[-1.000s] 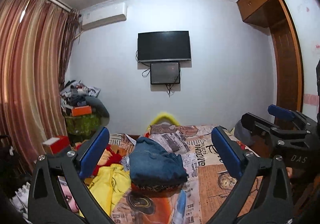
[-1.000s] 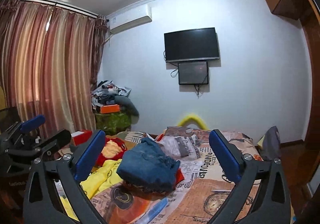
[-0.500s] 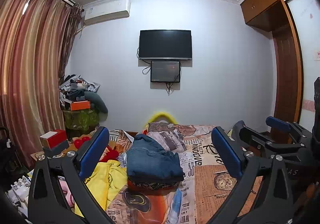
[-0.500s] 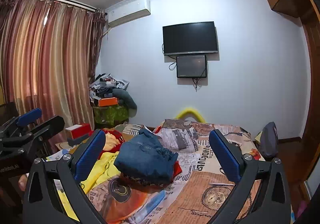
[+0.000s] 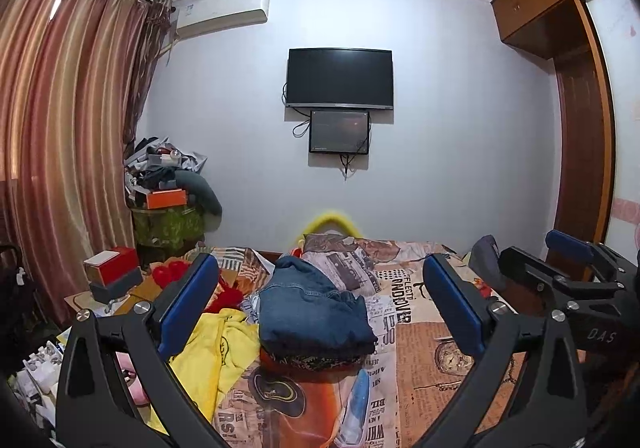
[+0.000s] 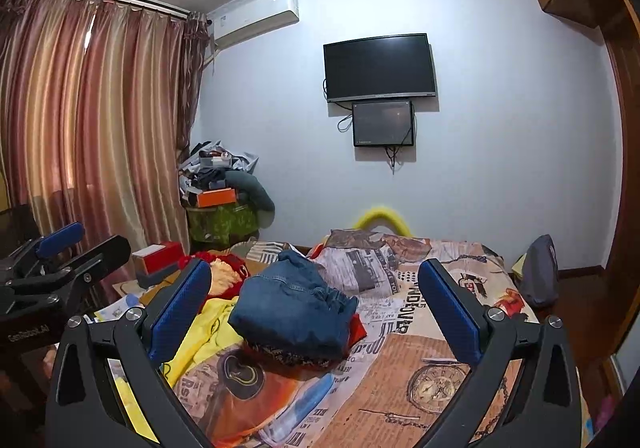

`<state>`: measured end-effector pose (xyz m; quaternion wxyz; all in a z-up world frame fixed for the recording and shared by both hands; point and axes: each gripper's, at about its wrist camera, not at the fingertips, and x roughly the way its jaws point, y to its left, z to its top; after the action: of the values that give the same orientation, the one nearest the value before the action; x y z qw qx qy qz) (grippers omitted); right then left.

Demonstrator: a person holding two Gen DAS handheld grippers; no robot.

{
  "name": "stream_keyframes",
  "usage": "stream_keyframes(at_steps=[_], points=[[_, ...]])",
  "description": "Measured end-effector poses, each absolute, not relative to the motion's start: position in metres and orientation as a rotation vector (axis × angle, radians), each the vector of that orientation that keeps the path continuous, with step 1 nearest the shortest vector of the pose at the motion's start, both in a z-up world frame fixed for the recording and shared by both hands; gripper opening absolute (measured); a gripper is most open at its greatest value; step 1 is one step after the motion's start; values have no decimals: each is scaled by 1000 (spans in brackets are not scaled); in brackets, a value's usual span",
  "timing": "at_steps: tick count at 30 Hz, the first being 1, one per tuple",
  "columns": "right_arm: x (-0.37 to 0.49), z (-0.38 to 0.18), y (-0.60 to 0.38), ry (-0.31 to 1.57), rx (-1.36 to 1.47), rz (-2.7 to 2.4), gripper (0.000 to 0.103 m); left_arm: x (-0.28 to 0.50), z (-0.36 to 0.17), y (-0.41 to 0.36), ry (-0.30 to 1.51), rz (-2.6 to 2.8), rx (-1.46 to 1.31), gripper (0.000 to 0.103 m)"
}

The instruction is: Fold large clothes

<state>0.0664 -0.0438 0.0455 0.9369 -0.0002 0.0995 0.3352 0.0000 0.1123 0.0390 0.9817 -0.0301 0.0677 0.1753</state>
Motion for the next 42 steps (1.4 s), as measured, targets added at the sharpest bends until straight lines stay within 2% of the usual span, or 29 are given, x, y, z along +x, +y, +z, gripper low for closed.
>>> stream_keyframes(at_steps=[42], points=[[68, 47, -46, 222, 22, 669, 103, 15, 22, 119, 221, 336, -76, 103]])
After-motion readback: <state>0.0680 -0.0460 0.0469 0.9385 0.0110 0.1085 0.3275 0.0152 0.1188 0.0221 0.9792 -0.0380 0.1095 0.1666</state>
